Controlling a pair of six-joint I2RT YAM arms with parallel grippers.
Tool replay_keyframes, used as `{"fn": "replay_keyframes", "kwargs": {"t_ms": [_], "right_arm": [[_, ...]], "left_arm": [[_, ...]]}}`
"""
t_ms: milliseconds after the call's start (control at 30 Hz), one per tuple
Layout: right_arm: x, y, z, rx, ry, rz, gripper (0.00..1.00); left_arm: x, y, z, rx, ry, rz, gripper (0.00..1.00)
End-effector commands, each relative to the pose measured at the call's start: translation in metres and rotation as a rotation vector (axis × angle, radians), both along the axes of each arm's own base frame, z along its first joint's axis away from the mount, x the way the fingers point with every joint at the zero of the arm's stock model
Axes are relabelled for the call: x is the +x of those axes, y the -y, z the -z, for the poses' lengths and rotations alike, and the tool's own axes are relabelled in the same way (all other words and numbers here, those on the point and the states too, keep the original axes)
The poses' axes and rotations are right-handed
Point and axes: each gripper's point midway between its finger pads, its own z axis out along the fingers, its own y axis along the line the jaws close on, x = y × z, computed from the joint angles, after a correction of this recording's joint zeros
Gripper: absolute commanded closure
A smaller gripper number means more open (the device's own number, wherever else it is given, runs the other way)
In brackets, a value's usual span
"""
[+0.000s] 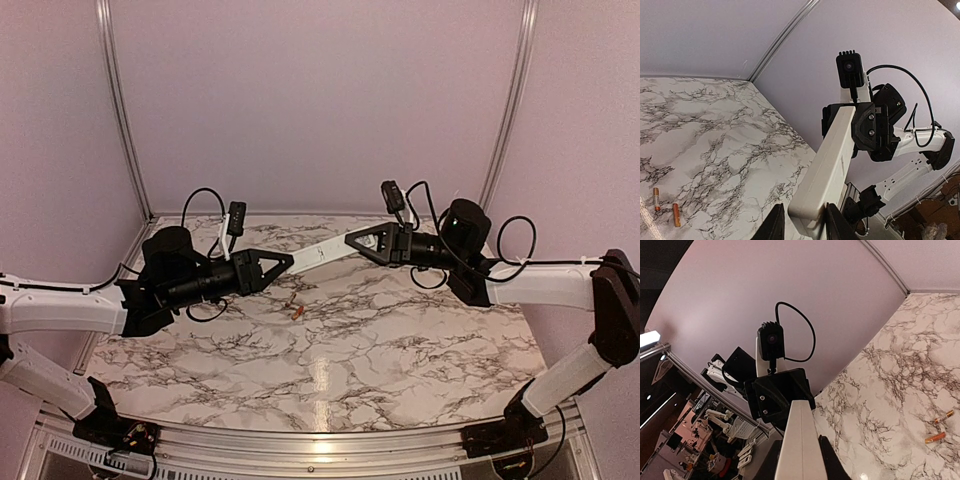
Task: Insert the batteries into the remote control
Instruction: Remove the battery cover from the remote control.
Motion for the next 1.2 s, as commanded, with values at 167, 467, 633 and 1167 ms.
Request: {"fn": "replay_keyframes", "kwargs": {"t_ms": [167,467,633,1167], "right_arm": [[0.0045,0.0063,-0.0219,0.029,0.059,0.018,1.00],[0.0068,0.0078,-0.0229,0.027,0.061,0.026,1.00],[0.0078,0.0071,-0.0219,0.024,0.060,0.026,1.00],[0.0100,0.0108,-0.0217,0.006,0.072,0.042,1.00]], "left_arm": [[0.0047,0.0030,0.0101,0.045,-0.021,0.000,0.63],[0.0040,0.0000,0.0141,0.053,-0.028,-0.009,0.63],[0.0031,-0.0026,0.0134,0.056,-0.025,-0.015,0.64],[0.0031,-0.0014,0.0116,0.058,-0.023,-0.010,0.86]]}}
